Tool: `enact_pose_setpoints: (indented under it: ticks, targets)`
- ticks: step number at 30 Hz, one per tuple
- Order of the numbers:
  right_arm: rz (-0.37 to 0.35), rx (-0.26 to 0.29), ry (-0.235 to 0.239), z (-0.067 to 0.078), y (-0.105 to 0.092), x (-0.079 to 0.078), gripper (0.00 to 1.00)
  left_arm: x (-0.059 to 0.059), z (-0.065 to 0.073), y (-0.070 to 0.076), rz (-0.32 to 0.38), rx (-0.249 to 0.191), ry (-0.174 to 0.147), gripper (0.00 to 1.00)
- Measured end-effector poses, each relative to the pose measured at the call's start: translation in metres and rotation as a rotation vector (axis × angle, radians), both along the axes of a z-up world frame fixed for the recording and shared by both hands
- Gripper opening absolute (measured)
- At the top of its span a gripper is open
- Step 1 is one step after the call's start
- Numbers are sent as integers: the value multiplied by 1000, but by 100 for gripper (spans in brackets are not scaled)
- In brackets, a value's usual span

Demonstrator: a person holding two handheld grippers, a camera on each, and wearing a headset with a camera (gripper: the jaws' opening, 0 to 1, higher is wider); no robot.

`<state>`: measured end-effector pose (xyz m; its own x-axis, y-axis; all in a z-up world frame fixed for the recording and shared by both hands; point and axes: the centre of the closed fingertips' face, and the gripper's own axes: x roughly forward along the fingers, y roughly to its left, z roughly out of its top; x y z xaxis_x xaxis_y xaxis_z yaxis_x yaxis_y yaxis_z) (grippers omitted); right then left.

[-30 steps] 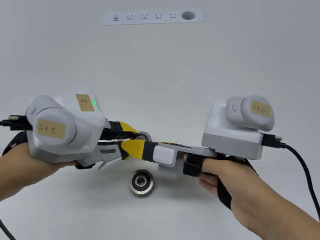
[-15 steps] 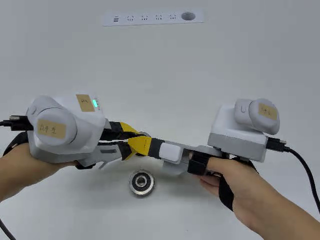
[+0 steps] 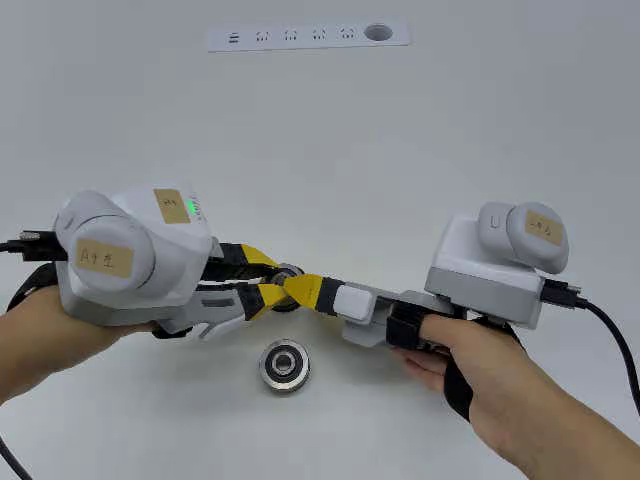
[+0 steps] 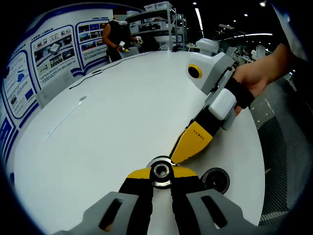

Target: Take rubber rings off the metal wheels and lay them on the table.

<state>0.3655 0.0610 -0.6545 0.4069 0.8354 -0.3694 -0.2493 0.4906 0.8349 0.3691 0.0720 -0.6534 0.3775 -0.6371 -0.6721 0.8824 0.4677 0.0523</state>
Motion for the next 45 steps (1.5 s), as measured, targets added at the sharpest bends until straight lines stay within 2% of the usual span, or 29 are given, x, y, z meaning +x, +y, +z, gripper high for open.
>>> enact_pose_setpoints:
  ticks: [6, 12, 20, 28, 35, 45]
  targets:
    - [-7, -31, -3, -6, -3, 2, 7, 0, 0, 0, 0, -1, 0, 13]
    - [-15, -39, 6, -8, -4, 3, 3, 0, 0, 0, 0, -2, 0, 13]
    - [-22, -39, 19, -9, -5, 3, 2, 0, 0, 0, -2, 0, 0, 13]
    - [-32, -57, 10, -6, -5, 2, 2, 1, -1, 0, -2, 10, 5, 13]
    - [-29, -83, -17, -4, -3, 2, 1, 1, -1, 0, -6, 13, 4, 13]
    - [-15, -77, -22, -2, -1, 2, 1, 1, -1, -1, -6, 12, 1, 13]
